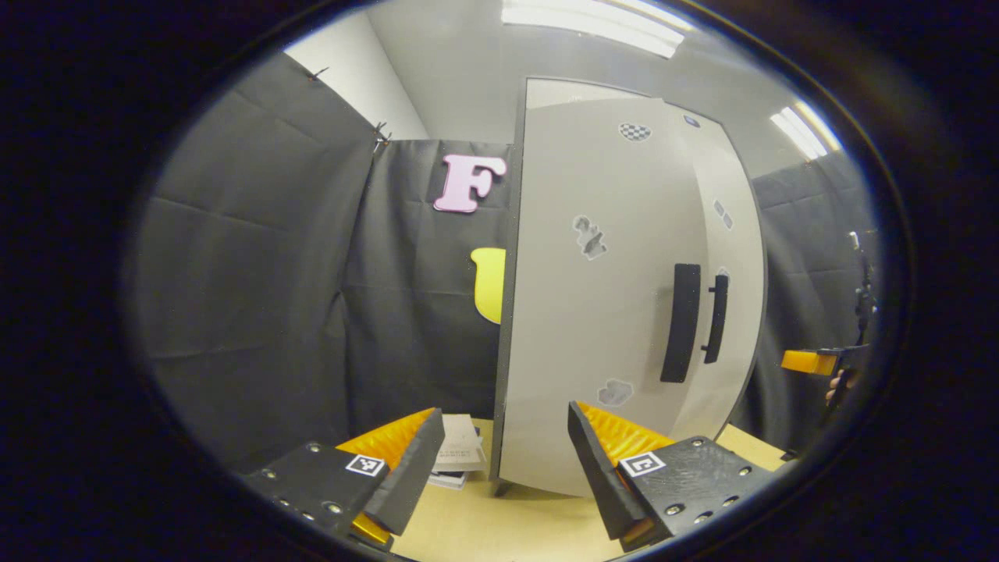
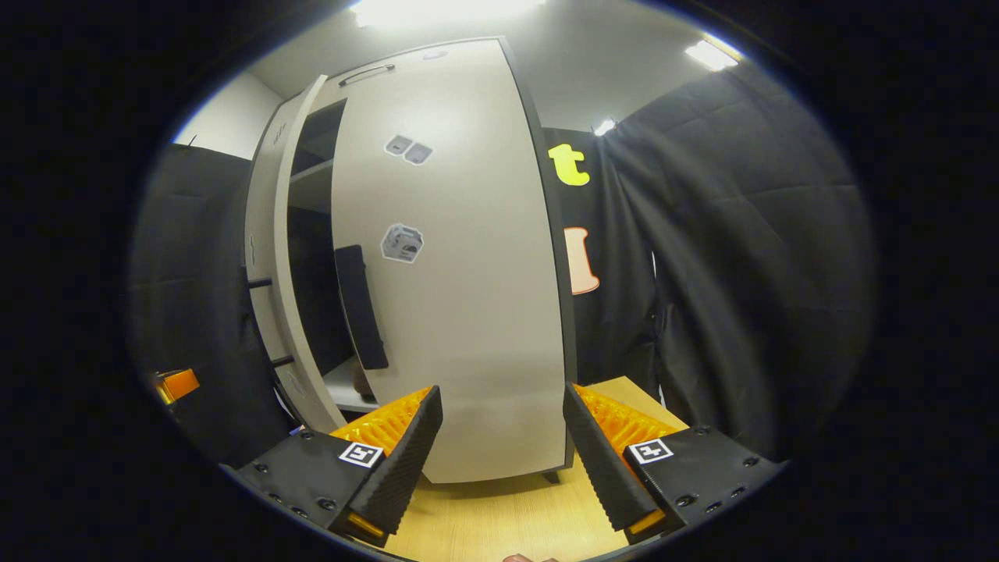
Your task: Grab one shoe with the right hand and put it into the shoe cabinet, grab the other shoe with the left hand and put it into the shoe cabinet; then close the right door with the right hand and the left door with the left hand.
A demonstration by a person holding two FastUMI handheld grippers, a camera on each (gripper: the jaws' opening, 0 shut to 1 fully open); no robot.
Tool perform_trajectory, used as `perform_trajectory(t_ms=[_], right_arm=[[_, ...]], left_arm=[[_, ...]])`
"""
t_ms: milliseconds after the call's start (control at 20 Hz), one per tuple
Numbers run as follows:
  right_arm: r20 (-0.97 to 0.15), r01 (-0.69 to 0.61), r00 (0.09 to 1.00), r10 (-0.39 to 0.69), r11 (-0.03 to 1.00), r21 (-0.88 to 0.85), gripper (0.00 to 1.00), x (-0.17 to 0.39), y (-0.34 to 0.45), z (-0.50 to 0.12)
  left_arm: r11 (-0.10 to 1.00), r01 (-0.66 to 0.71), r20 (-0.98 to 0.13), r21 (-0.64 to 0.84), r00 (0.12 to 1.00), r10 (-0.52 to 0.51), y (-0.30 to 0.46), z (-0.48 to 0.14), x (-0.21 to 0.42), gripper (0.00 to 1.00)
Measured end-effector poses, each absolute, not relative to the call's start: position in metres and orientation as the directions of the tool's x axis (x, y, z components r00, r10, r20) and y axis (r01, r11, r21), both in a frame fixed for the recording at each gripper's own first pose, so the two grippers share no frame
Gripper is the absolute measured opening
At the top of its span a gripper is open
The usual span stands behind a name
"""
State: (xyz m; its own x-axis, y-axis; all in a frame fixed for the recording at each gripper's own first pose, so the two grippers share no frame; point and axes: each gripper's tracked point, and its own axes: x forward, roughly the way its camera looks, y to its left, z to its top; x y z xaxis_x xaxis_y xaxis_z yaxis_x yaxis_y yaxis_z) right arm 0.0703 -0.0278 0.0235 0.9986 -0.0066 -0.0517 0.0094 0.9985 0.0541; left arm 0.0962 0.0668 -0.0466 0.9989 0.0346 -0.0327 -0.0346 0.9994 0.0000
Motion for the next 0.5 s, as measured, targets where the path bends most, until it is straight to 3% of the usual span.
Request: perform_trajectory(t_ms=[50, 100, 200, 500], right_arm=[[-0.043, 0.012, 0.999, -0.010, 0.999, 0.051, 1.00, 0.068, -0.027, 0.028], [-0.033, 0.015, 0.999, -0.014, 0.999, 0.051, 0.98, 0.065, -0.027, 0.033], [-0.017, 0.024, 1.000, -0.023, 0.998, 0.063, 0.98, 0.060, -0.028, 0.039], [-0.018, 0.031, 0.999, -0.030, 0.996, 0.086, 0.98, 0.048, -0.032, 0.036]], left_arm=[[1.000, -0.027, -0.021, -0.009, 0.999, 0.027, 0.066, -0.041, 0.097, 0.92], [1.000, -0.028, -0.007, -0.014, 1.000, 0.028, 0.066, -0.036, 0.097, 0.96], [1.000, -0.025, 0.016, -0.017, 1.000, 0.025, 0.066, -0.029, 0.098, 0.92], [0.999, -0.017, 0.009, -0.041, 1.000, 0.017, 0.064, -0.032, 0.100, 0.96]])
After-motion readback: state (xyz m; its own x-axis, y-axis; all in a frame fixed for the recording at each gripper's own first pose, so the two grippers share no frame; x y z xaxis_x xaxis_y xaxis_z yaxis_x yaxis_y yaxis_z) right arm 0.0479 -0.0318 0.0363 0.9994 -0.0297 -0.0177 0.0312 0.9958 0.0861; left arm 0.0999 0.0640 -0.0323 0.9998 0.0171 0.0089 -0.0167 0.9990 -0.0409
